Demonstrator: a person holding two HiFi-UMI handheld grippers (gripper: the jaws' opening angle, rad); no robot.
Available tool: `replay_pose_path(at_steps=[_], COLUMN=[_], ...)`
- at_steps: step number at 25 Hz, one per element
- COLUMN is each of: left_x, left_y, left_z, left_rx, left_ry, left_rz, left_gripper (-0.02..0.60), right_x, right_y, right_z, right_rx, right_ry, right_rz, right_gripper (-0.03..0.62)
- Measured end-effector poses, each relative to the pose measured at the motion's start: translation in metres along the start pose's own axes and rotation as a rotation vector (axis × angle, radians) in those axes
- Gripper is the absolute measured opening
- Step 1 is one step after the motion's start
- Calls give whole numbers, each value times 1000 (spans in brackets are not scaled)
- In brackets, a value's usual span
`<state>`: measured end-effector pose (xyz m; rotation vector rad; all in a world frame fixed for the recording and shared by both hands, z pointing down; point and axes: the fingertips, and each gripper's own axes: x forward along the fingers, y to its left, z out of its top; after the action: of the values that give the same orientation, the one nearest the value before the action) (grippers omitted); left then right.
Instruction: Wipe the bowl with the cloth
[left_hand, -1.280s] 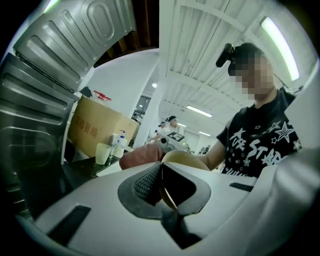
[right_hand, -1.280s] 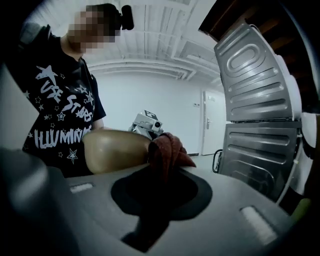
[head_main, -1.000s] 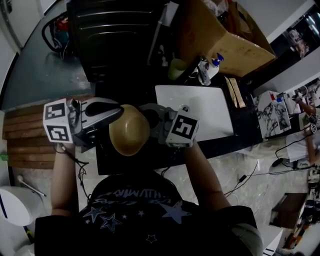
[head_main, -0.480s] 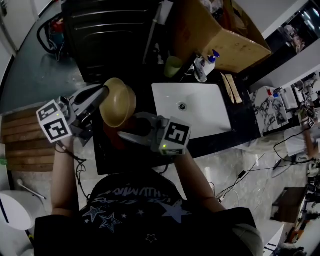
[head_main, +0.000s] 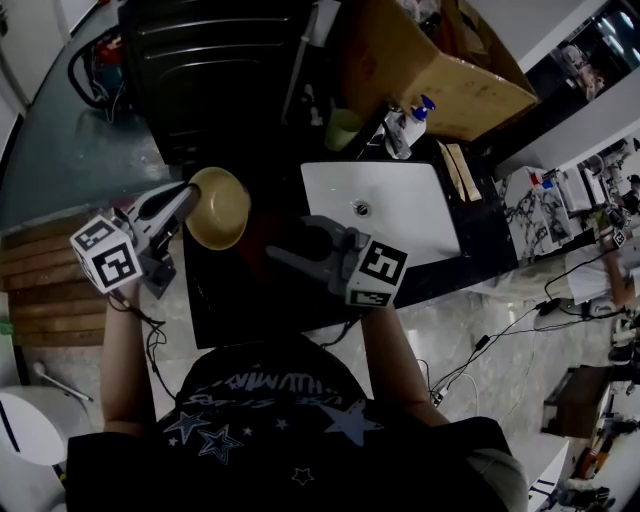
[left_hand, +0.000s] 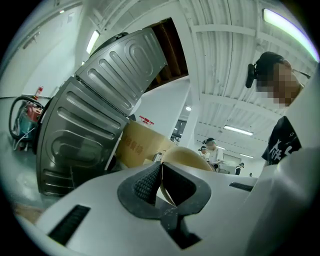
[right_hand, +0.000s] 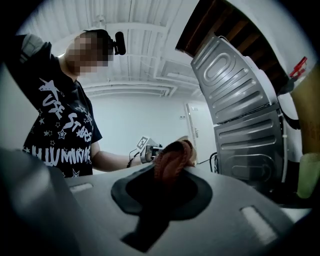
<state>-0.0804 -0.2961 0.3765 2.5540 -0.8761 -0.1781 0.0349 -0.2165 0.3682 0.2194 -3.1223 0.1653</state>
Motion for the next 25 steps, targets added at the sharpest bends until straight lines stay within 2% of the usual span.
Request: replay_pose_path(at_steps=[7,9,14,20,25], left_x=[5,9,19,36,44], left_y=[-10,-12,6,14,37], left_z=[-31,-39,-53,-63,-74], left_rx=[-24,-30,-71,-81,-107], left_ry=[68,90,129,179,215], left_rz=[-32,-20,115,171,297], left_gripper=[18,18,18,18,18], right_x=[-17,-20,-31,-44,-65], right_y=[-39,-50,-70,-79,-96], right_z=[0,-5,-19,-27,-29], right_rx=[34,40,40,45,65], right_ry=[-49,-47,-6,4,-4], right_rz=[-181,-238,-366,-400,-461], right_gripper=[60,60,60,60,60])
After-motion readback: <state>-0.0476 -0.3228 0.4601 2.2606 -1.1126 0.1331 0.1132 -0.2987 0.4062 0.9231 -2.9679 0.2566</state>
